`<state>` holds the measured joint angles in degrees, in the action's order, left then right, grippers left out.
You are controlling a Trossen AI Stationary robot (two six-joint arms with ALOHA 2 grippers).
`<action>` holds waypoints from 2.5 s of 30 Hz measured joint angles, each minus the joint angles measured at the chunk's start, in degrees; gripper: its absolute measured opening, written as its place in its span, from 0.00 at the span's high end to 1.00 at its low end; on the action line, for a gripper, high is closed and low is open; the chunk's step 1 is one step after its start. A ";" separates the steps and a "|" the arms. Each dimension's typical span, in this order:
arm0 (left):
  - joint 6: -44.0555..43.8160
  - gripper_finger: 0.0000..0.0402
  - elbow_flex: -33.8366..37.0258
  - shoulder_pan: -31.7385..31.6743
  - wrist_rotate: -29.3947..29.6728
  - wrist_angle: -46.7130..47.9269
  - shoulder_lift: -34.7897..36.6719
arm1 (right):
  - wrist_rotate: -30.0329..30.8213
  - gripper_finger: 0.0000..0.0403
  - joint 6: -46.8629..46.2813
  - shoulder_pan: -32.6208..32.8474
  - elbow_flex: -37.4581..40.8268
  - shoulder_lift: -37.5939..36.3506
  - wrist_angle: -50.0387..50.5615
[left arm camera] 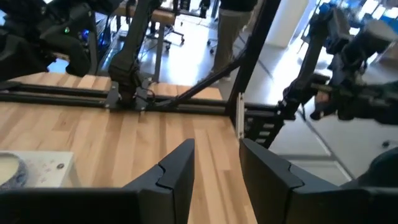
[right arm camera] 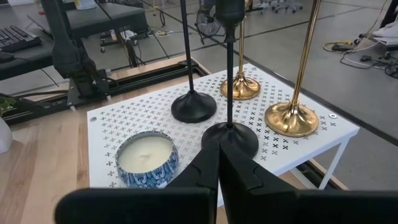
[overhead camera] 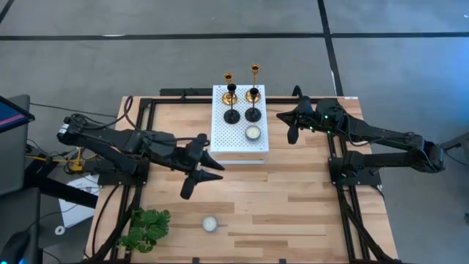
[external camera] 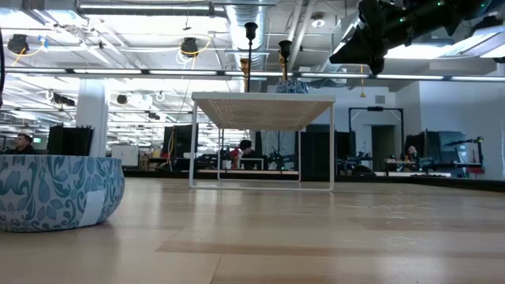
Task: Pick & Place candle stick holders
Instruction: Put the blue patterned candle on the shelf aligned with the dark blue patterned candle
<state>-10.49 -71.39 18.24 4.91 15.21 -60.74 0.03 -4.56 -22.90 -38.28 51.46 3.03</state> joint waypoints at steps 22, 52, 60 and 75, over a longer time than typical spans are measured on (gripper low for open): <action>-4.89 0.84 6.63 10.20 13.01 4.19 0.58 | -1.70 1.00 -9.01 2.09 0.07 0.33 0.02; -29.48 0.99 7.60 15.56 16.16 13.19 -7.23 | -1.57 1.00 -4.94 8.31 0.02 0.33 -0.07; -38.88 0.99 7.59 14.04 5.16 13.51 -12.92 | -1.64 1.00 -4.94 8.31 0.02 0.33 -0.02; -49.43 0.99 7.58 13.62 -5.20 20.31 -22.62 | -1.66 1.00 -4.94 8.31 0.02 0.33 0.00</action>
<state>-59.91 -63.81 31.86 -0.29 35.52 -83.36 -1.63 -9.50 -14.59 -38.26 51.79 3.03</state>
